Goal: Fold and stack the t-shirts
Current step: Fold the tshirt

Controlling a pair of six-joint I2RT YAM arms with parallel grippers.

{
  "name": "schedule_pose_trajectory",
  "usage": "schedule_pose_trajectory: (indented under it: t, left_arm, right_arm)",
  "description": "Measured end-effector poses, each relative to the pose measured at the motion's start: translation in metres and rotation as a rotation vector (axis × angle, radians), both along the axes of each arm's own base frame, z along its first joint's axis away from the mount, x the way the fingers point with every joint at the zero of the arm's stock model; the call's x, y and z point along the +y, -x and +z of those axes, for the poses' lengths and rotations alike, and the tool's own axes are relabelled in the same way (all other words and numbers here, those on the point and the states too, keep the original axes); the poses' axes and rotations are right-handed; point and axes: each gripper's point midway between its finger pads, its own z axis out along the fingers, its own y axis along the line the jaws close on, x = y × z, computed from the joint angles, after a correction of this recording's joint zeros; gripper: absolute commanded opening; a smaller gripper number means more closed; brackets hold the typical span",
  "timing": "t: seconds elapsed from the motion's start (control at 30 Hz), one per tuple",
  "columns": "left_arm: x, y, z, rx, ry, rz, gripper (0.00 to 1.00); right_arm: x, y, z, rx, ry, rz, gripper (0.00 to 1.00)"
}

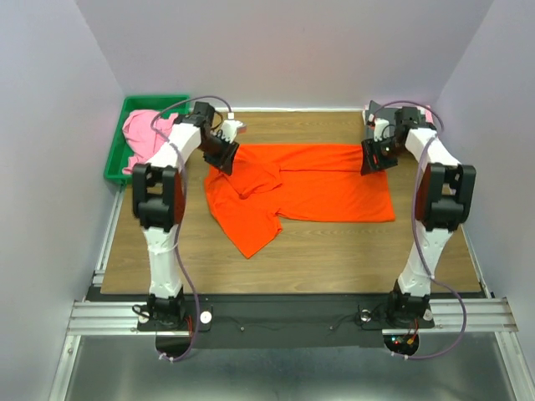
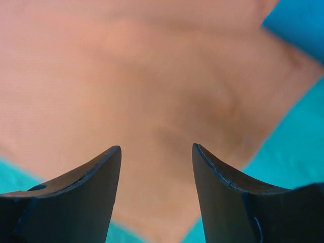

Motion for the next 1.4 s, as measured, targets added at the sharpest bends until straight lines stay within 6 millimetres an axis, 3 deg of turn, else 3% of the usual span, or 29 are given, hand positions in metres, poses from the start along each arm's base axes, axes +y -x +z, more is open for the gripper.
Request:
schedule_pose_trajectory:
  t: [0.17, 0.27, 0.33, 0.4, 0.53, 0.83, 1.17, 1.33, 1.4]
  left_arm:
    - [0.001, 0.068, 0.068, -0.109, 0.021, -0.150, 0.52]
    - [-0.008, 0.115, 0.082, -0.156, 0.022, -0.258, 0.52]
    - [-0.015, 0.143, 0.067, -0.142, 0.008, -0.325, 0.52]
    - [-0.023, 0.177, 0.039, -0.083, -0.030, -0.408, 0.52]
    - [-0.029, 0.216, -0.004, -0.003, -0.103, -0.494, 0.51]
    - [-0.018, 0.190, -0.012, -0.084, -0.178, -0.453, 0.51]
    - [-0.011, 0.184, -0.034, -0.053, -0.235, -0.452, 0.50]
    - [-0.010, 0.183, -0.034, -0.055, -0.237, -0.448, 0.50]
    - [-0.009, 0.183, -0.034, -0.054, -0.238, -0.446, 0.50]
  right_arm:
    - [-0.006, 0.048, 0.053, -0.096, 0.093, 0.128, 0.61]
    - [-0.012, 0.078, 0.058, -0.109, 0.162, 0.199, 0.56]
    - [-0.019, 0.096, 0.046, -0.075, 0.207, 0.244, 0.54]
    - [-0.026, 0.113, 0.025, -0.018, 0.247, 0.283, 0.53]
    - [-0.036, 0.140, -0.006, 0.072, 0.300, 0.344, 0.52]
    - [-0.047, 0.153, -0.031, 0.089, 0.362, 0.418, 0.51]
    - [-0.051, 0.152, -0.041, 0.070, 0.392, 0.442, 0.50]
    - [-0.054, 0.150, -0.036, 0.051, 0.412, 0.440, 0.48]
    - [-0.054, 0.146, -0.024, 0.011, 0.427, 0.433, 0.47]
